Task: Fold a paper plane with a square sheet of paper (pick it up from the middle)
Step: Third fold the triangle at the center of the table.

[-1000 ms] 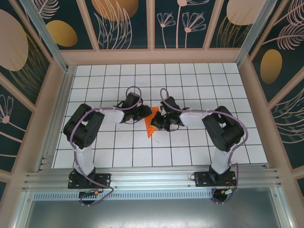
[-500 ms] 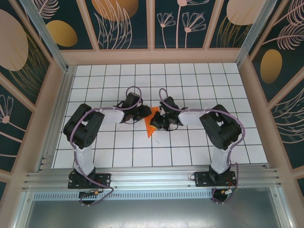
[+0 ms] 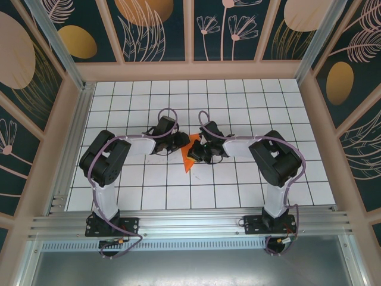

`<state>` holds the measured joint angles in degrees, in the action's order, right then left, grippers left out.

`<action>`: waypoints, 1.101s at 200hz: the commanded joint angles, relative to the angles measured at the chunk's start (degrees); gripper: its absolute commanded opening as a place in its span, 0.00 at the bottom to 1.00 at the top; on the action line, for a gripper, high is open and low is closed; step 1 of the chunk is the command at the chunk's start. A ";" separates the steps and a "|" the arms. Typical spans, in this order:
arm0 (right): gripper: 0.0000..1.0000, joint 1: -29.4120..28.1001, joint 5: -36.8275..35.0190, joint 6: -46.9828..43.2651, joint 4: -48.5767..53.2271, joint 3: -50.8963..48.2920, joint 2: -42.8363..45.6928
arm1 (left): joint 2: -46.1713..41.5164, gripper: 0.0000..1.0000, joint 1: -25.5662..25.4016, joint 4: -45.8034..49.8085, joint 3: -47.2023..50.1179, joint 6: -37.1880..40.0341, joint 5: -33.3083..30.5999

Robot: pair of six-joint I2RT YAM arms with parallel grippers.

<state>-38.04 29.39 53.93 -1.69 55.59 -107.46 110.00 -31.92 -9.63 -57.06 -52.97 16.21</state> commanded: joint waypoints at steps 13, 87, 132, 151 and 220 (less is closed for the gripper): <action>0.05 -0.54 1.28 -1.36 -0.87 1.70 -1.62 | 0.99 0.36 -0.16 1.64 -0.06 0.96 1.20; 0.05 -0.53 1.08 -1.40 -0.70 1.80 -2.23 | 1.01 0.36 -0.15 1.54 0.11 1.10 1.50; 0.07 -0.54 0.96 -1.12 -1.12 1.98 -2.85 | 0.93 0.36 -0.11 1.55 0.21 1.10 1.55; 0.08 -0.46 0.67 -1.01 -1.01 1.99 -3.06 | 0.84 0.36 -0.14 1.59 0.20 1.09 1.66; 0.35 -0.52 0.06 -0.62 -1.12 1.82 -3.60 | 0.29 0.36 -0.10 1.79 0.05 0.94 1.65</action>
<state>-38.20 30.83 54.08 -3.20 56.82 -109.30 110.00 -31.92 -9.61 -57.06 -52.77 16.49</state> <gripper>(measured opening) 0.306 0.359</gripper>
